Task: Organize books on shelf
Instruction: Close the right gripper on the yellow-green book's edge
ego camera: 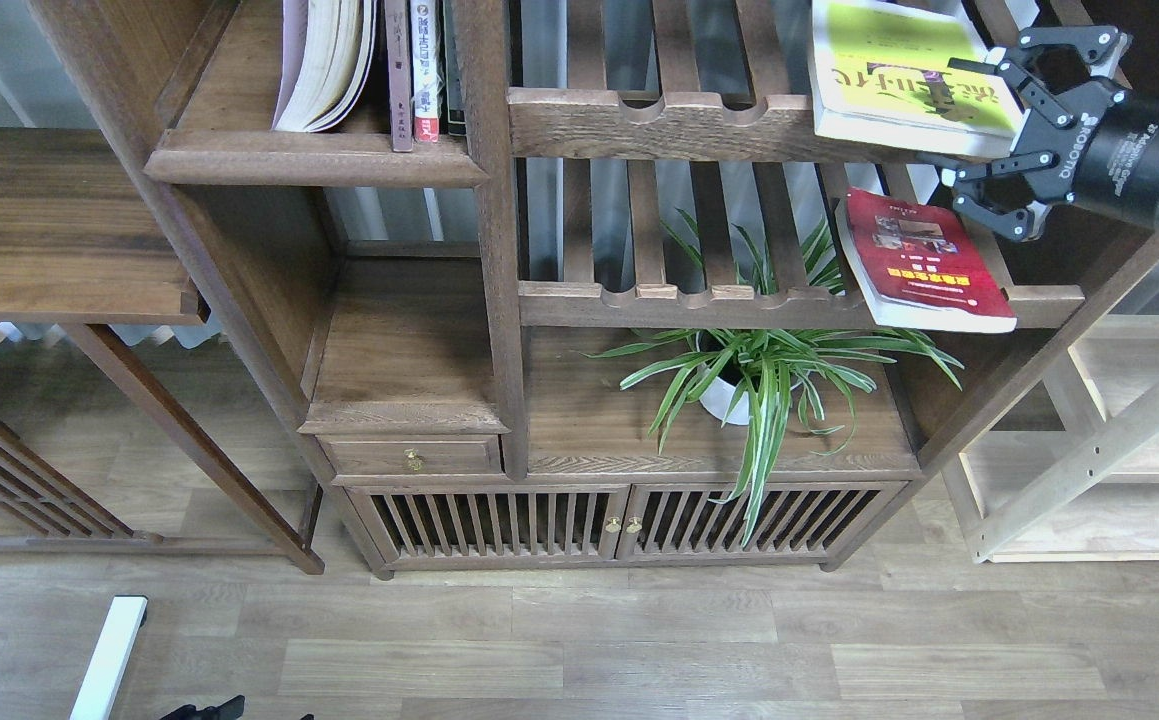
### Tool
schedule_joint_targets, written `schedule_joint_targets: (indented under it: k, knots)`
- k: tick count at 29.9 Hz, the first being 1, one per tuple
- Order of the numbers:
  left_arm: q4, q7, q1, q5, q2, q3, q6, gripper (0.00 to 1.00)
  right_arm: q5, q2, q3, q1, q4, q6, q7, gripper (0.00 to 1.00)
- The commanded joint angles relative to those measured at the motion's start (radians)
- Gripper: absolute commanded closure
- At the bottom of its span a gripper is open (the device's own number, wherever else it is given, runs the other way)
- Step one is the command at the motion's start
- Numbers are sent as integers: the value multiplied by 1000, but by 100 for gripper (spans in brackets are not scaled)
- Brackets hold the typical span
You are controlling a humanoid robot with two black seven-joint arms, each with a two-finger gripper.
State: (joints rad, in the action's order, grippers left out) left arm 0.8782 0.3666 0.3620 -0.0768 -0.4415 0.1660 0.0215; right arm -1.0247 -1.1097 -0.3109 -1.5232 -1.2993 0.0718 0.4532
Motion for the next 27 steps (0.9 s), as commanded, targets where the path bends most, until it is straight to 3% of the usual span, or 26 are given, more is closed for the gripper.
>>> schedule_joint_targets:
  k: [1,6,17,27]
  knots:
    - [-2,0,-2,0,0,-2,0,11,0,1,1,-2,0,-16,16,48]
    - [-5,0,-9,0,-5,-20,0,11,3,-2,4,-9,2,-56,35,50]
    - [-5,-2,-11,0,-5,-37,0,11,9,7,4,-11,2,-56,-11,45]
    - [-11,-2,-11,0,-5,-42,0,11,9,39,1,-9,6,-58,-11,48]
